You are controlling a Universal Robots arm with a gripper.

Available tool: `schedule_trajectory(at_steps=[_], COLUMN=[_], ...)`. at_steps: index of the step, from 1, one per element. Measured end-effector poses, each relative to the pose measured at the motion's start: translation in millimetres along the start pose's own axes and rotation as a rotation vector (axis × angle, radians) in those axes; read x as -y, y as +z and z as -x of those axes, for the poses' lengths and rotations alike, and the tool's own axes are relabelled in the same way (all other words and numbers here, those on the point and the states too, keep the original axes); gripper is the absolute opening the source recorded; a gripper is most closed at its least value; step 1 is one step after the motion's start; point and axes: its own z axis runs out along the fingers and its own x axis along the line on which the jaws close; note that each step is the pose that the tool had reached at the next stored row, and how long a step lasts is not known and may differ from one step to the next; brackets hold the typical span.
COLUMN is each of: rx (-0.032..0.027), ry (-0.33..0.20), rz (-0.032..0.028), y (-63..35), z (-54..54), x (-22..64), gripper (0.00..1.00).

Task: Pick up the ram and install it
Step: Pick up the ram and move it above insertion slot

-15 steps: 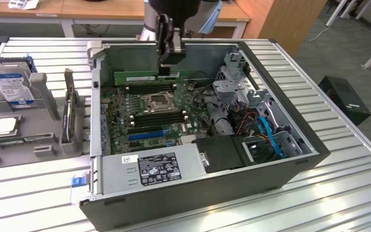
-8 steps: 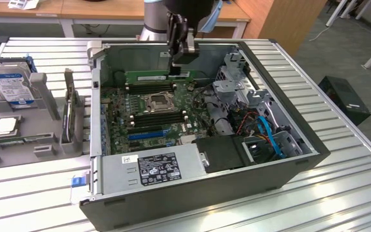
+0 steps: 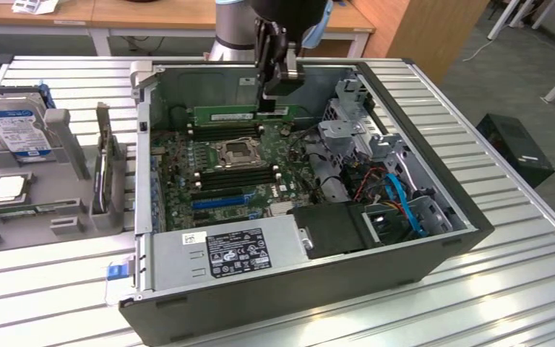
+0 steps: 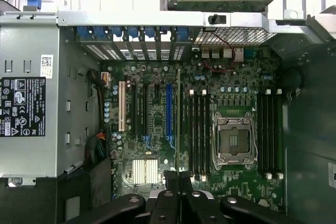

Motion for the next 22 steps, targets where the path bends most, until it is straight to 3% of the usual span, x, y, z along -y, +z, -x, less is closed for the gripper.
schedule_trajectory(at_steps=[22], rx=[-0.0002], ry=[0.0], rz=[-0.0001], y=[36.4], z=[-1.0], x=[1.9], gripper=[0.12])
